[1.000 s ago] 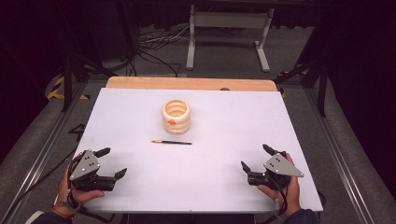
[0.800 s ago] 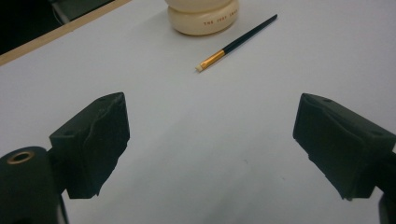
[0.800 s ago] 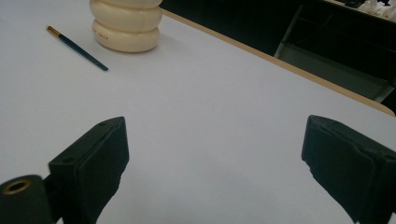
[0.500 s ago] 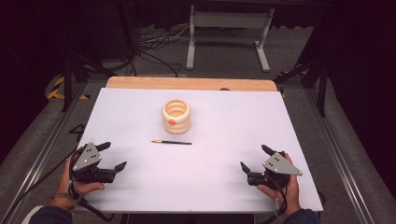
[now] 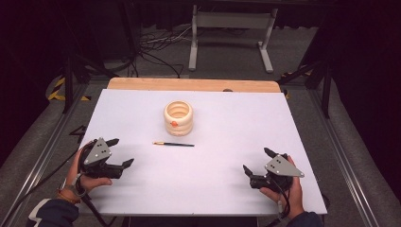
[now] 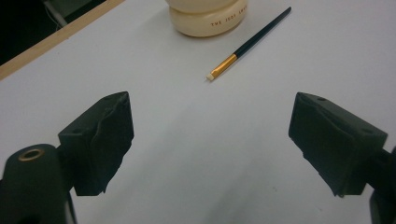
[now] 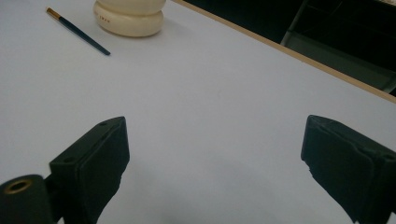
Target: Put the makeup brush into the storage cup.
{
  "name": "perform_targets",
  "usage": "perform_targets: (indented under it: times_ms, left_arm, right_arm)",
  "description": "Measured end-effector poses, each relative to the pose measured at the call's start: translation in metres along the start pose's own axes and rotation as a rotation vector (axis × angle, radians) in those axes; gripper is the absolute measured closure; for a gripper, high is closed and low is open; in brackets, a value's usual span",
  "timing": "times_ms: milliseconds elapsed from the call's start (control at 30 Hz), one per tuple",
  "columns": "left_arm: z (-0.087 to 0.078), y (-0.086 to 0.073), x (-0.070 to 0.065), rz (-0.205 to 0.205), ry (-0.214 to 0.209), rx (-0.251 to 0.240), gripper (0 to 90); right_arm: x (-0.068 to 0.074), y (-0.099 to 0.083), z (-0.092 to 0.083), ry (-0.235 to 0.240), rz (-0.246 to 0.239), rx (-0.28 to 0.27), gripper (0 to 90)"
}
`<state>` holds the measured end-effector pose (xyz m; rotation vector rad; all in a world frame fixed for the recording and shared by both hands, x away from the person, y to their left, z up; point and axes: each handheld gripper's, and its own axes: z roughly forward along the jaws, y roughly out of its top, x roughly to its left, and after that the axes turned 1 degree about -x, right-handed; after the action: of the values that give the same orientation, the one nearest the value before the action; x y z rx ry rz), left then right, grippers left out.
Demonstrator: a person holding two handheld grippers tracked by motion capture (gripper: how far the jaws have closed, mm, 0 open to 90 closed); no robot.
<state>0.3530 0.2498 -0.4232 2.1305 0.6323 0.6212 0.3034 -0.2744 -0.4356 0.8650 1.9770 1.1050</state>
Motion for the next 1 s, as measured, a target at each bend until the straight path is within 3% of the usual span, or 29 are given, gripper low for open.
perform_targets:
  times_ms: [67,233,367,467,567,600,700,800,1000]
  left_arm:
    - [0.002,0.006,0.002,0.024,-0.027,0.016,16.0]
    - [0.011,0.022,0.009,0.067,-0.040,0.056,20.6]
    - [0.030,0.042,0.013,0.147,-0.053,0.150,22.7]
    - [0.037,0.049,0.013,0.165,-0.068,0.176,26.2]
    - [0.055,0.060,0.010,0.222,-0.071,0.255,29.8]
    - [0.055,0.060,0.010,0.222,-0.071,0.255,31.0]
    - [0.076,0.070,0.005,0.285,-0.121,0.349,35.1]
    - [0.092,0.076,0.000,0.351,-0.144,0.427,37.8]
    - [0.115,0.089,-0.001,0.400,-0.180,0.479,49.4]
  right_arm:
    - [0.000,0.000,0.000,-0.003,0.002,0.005,8.7]
    - [-0.001,-0.002,0.000,-0.004,-0.001,0.011,9.0]
    - [-0.001,-0.002,0.000,-0.009,0.001,0.014,9.7]
    - [-0.001,-0.002,0.000,-0.011,0.002,0.014,9.8]
    - [-0.001,-0.002,0.000,-0.011,0.003,0.013,9.8]
    - [-0.001,-0.002,0.000,-0.011,0.003,0.013,9.8]
    - [-0.001,-0.002,0.001,-0.009,-0.002,0.019,10.0]
    - [0.000,-0.002,0.001,-0.009,-0.007,0.024,10.4]
    - [-0.001,-0.002,0.000,-0.004,-0.003,0.021,10.4]
